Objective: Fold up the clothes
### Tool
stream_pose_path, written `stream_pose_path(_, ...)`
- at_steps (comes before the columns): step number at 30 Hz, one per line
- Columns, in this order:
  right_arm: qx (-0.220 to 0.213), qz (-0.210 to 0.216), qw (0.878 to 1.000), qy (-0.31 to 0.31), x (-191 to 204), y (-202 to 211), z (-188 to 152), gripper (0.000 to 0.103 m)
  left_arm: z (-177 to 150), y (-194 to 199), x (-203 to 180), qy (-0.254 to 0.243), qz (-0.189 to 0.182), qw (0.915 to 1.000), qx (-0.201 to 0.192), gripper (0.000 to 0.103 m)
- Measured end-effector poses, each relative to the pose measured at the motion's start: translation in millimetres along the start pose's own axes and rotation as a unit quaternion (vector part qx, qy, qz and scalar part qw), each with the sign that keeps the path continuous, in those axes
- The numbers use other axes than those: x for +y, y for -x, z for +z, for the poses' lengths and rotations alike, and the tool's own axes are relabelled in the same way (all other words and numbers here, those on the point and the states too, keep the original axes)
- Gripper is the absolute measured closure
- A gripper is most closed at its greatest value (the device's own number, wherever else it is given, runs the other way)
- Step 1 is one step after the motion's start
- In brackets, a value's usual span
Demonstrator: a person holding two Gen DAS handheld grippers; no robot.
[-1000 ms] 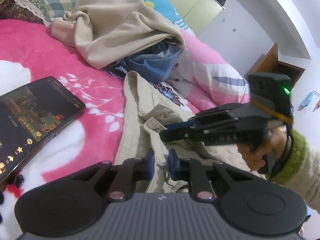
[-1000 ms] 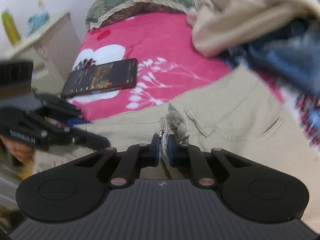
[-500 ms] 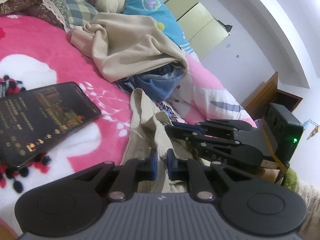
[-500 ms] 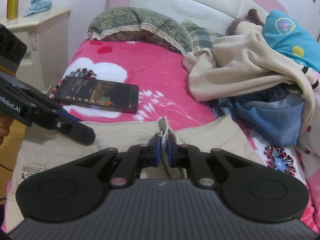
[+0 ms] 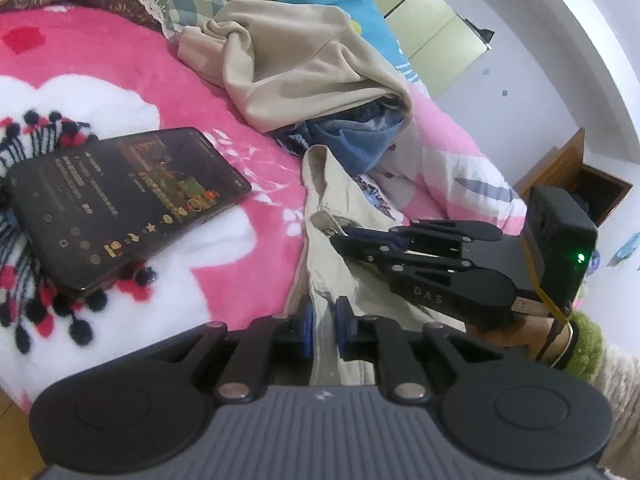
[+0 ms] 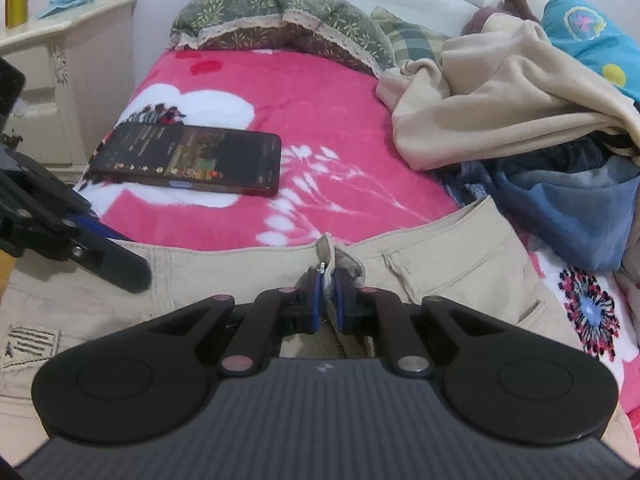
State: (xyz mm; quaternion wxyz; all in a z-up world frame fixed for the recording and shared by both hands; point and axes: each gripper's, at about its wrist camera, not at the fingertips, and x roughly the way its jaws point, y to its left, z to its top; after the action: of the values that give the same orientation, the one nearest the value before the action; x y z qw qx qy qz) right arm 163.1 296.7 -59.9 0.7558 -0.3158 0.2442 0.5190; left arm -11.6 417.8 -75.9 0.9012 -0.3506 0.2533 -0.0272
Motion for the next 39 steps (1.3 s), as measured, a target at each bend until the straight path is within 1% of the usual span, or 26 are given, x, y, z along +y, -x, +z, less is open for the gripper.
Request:
stream_pose_path(1,0.0,0.002,1.0,-0.008,-1.3,-0.7,-0.7,0.092,-0.5,1.7,-1.1,-0.001,0.004,1.0,0.001,0.09)
stream_pose_path(3,-0.004,0.009,1.0,-0.023,-5.9,2.9,-0.5,0.091,-1.5,5.2,-3.4,-0.003,0.011,0.9999,0.002,0.089)
stream_pose_path(4,-0.007,0.019,0.999,-0.039,-10.5,6.4,-0.1,0.087,-2.0,6.9,-4.5,-0.004,0.014,0.9999,0.003,0.086)
stream_pose_path(5,-0.011,0.035,0.997,-0.063,-17.0,11.0,0.2,0.076,-1.8,9.0,-6.5,-0.003,0.016,0.9999,0.003,0.083)
stream_pose_path(6,-0.016,0.048,0.995,-0.089,-23.7,16.8,0.3,0.069,-1.8,11.9,-8.4,-0.001,0.017,0.9999,0.003,0.076)
stream_pose_path(7,-0.026,0.056,0.991,-0.119,-30.7,25.5,-0.2,0.058,-1.7,14.9,-10.4,0.001,0.017,0.9999,0.003,0.067)
stream_pose_path(8,-0.038,0.062,0.987,-0.143,-37.4,35.9,-0.9,0.05,-1.8,18.9,-13.5,0.0,0.021,0.9998,-0.001,0.063)
stream_pose_path(9,-0.05,0.063,0.983,-0.163,-43.5,46.7,-1.9,0.048,-1.9,22.9,-16.6,-0.001,0.025,0.9997,-0.006,0.054)
stream_pose_path(10,-0.062,0.061,0.98,-0.181,-49.6,58.2,-3.4,0.043,-1.7,27.0,-20.7,-0.007,0.036,0.9993,-0.011,0.045)
stream_pose_path(11,-0.074,0.057,0.975,-0.2,-56.0,70.6,-5.1,0.041,-1.6,31.1,-24.9,-0.014,0.05,0.9985,-0.016,0.044)
stream_pose_path(14,-0.102,0.044,0.959,-0.26,-74.1,110.4,-14.7,0.04,-1.0,42.9,-36.9,-0.03,0.09,0.9951,-0.029,0.043)
stream_pose_path(17,-0.127,0.033,0.94,-0.314,-85.4,151.2,-30.4,0.04,-0.3,55.6,-52.9,-0.029,0.109,0.9928,-0.038,0.043)
stream_pose_path(20,-0.155,0.021,0.922,-0.353,-87.8,193.4,-50.8,0.04,0.7,67.5,-74.7,-0.032,0.128,0.9901,-0.048,0.043)
stream_pose_path(23,-0.177,0.003,0.913,-0.367,-83.4,231.5,-70.4,0.04,2.9,69.6,-99.8,-0.036,0.142,0.9876,-0.055,0.043)
stream_pose_path(24,-0.182,-0.004,0.913,-0.365,-80.7,242.2,-75.7,0.04,3.1,68.6,-107.9,-0.041,0.148,0.9864,-0.059,0.043)
stream_pose_path(26,-0.19,-0.019,0.916,-0.353,-73.4,259.7,-83.8,0.04,3.5,66.3,-124.1,-0.05,0.159,0.9838,-0.065,0.043)
stream_pose_path(27,-0.189,-0.028,0.921,-0.34,-68.8,265.1,-85.8,0.04,2.6,62.5,-131.1,-0.049,0.16,0.9834,-0.069,0.043)
stream_pose_path(29,-0.18,-0.048,0.935,-0.302,-57.8,269.7,-85.9,0.04,0.4,53.9,-138.4,-0.04,0.147,0.9853,-0.076,0.043)
stream_pose_path(31,-0.16,-0.073,0.952,-0.25,-44.5,266.0,-81.3,0.041,-1.8,40.8,-140.2,-0.016,0.134,0.9872,-0.085,0.044)
stream_pose_path(33,-0.137,-0.097,0.968,-0.187,-31.0,250.2,-70.0,0.044,-1.2,24.8,-133.3,0.017,0.114,0.9887,-0.095,0.044)
stream_pose_path(35,-0.119,-0.11,0.979,-0.124,-18.5,227.6,-55.9,0.049,1.8,7.2,-123.9,0.048,0.097,0.9884,-0.107,0.045)
stream_pose_path(37,-0.104,-0.108,0.986,-0.078,-11.7,196.3,-40.0,0.049,6.7,-9.7,-112.1,0.071,0.083,0.9867,-0.12,0.046)
stream_pose_path(39,-0.083,-0.096,0.991,-0.05,-11.8,157.0,-24.7,0.053,11.3,-22.4,-99.4,0.092,0.07,0.9837,-0.138,0.046)
